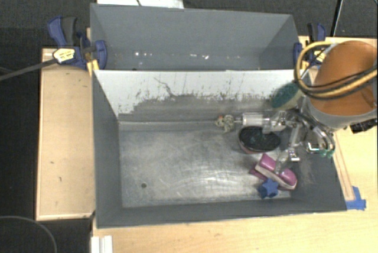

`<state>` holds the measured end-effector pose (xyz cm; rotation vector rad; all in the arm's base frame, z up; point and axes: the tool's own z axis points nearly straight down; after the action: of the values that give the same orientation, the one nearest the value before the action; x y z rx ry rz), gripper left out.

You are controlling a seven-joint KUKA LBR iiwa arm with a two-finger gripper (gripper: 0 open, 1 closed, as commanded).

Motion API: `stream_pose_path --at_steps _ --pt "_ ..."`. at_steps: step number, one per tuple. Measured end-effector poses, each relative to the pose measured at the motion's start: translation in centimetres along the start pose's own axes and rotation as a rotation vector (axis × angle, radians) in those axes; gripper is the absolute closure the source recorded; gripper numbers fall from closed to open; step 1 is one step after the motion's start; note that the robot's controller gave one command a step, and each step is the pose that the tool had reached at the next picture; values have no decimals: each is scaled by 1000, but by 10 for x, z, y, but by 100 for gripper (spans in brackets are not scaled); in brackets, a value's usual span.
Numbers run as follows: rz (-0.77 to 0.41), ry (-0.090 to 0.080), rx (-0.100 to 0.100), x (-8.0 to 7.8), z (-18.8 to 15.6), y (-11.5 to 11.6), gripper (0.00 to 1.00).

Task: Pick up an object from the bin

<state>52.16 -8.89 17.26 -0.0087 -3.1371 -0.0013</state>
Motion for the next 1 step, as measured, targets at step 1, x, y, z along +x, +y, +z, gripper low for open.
stream_pose_path --at_steps 1 --pt "2 -24 4 3 60 -4 0"
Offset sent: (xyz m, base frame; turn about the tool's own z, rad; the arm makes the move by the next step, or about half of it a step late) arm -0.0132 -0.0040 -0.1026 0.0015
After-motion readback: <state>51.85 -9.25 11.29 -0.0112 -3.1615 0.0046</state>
